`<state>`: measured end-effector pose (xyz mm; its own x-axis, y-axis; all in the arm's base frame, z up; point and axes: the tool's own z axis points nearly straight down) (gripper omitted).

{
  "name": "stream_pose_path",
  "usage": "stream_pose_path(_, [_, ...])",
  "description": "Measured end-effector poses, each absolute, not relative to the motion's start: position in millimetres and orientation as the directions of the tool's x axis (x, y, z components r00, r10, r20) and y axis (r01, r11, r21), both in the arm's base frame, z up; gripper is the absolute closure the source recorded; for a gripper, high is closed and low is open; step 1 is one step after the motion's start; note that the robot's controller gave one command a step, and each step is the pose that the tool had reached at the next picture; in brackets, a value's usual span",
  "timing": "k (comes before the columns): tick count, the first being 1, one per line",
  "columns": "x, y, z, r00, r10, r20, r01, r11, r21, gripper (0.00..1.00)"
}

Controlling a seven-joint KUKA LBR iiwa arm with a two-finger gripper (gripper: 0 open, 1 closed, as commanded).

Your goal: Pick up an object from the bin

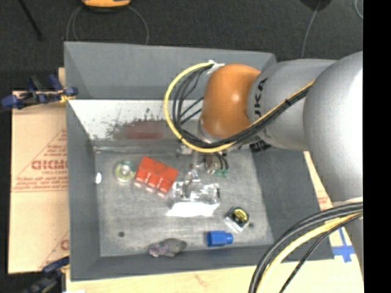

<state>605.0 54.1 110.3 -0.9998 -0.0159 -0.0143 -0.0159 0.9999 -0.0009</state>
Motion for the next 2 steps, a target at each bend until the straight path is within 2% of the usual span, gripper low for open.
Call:
stream_pose_path(1, [643.3,93.0,92.1,-0.998,-0.065,-0.025,-0.065,0.998,0.004,0.00])
stream_pose_path(2, [645.4,129.5,89.9,-1.000,0.028,-0.011,0.028,1.000,-0.002,0.00])
